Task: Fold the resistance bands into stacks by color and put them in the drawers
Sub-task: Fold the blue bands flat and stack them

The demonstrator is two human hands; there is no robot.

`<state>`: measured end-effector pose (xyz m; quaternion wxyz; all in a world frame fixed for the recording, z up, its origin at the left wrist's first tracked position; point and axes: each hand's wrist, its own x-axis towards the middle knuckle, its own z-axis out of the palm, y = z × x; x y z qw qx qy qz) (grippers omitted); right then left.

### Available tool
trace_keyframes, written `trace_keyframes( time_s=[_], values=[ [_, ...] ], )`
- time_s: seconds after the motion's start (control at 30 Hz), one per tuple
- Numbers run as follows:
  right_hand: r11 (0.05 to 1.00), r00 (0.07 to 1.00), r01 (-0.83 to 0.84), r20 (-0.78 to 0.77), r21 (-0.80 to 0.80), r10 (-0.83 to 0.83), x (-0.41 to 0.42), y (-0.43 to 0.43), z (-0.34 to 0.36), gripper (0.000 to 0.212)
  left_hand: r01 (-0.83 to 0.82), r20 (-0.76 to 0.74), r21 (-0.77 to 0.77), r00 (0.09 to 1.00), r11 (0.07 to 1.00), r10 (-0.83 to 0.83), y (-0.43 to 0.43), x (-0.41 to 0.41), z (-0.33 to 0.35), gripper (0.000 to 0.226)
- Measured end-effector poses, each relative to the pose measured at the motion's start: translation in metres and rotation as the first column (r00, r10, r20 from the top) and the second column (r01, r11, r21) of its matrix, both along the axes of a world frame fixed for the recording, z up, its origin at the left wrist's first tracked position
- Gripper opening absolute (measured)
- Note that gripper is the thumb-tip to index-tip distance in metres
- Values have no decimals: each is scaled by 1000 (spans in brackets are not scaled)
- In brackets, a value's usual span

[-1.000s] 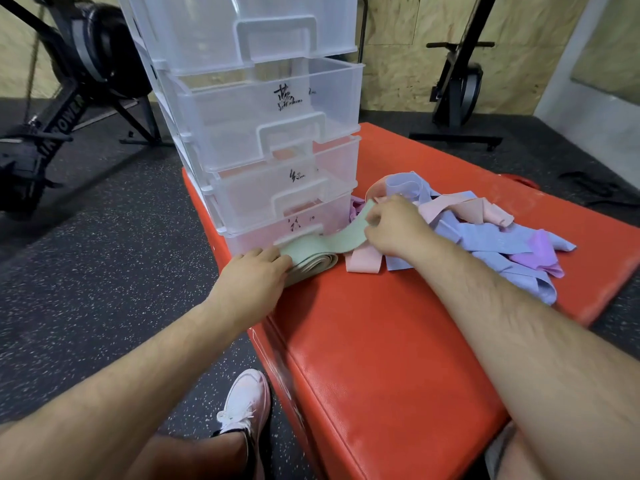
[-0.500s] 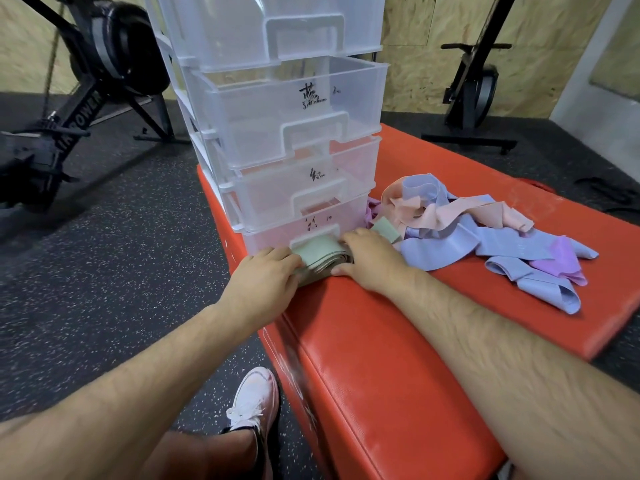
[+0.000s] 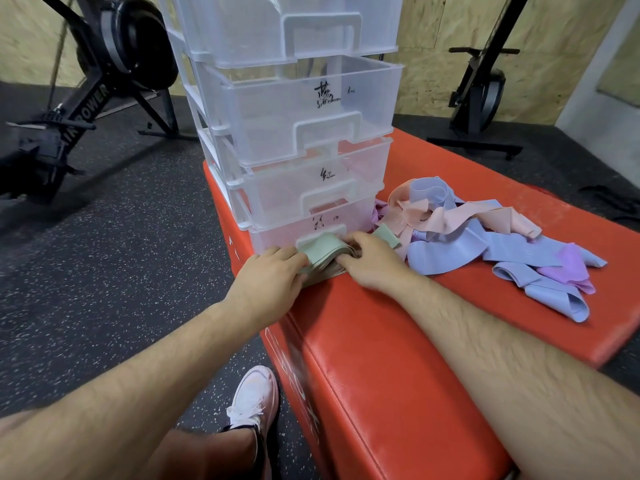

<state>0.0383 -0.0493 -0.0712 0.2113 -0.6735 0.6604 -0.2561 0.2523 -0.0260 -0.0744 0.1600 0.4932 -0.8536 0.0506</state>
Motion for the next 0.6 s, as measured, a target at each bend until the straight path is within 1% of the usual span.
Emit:
trace_keyframes(
  time_s=[0.07,0.1,0.17,0.23,0.3,0.33,0.43,0.5,0.53,0.57,0.6],
  values=[
    [991,967,-64,-252,-116,33,3,5,-1,27,1,3,-7,1000,1000,-1,1,0,0,20],
    [986,939,-93,-341,-141,40,4,8,-1,25,4,4,-9,1000,1000,-4,2,1,0,21],
    [977,914,-109,-405,-186,25,10,10,2,24,11,-2,-5,1000,1000,-11,5,0,1,25],
    [964,917,-98,-400,-246,-9,17,14,10,23,18,-33,0,999,1000,-18,8,-1,6,29],
    [953,943,-92,-332,-288,-10,24,17,19,20,25,-99,-17,995,1000,-27,11,-3,11,30],
    [951,962,-72,-272,-302,-13,27,19,24,18,28,-149,-37,988,999,-33,13,-5,14,30],
    [937,1000,0,-27,-350,-10,32,30,42,13,29,-349,-68,936,997,-51,22,-11,27,35],
    [946,992,36,122,-323,4,32,36,53,6,42,-448,-59,892,997,-64,27,-14,37,44],
    [952,982,52,188,-301,6,31,40,59,8,50,-481,-51,874,997,-68,29,-15,41,49],
    [956,970,68,244,-285,4,31,40,62,15,53,-519,-28,852,998,-59,31,-18,45,54],
    [961,954,80,299,-263,2,30,42,65,20,55,-565,26,825,998,-31,34,-20,48,58]
  ],
)
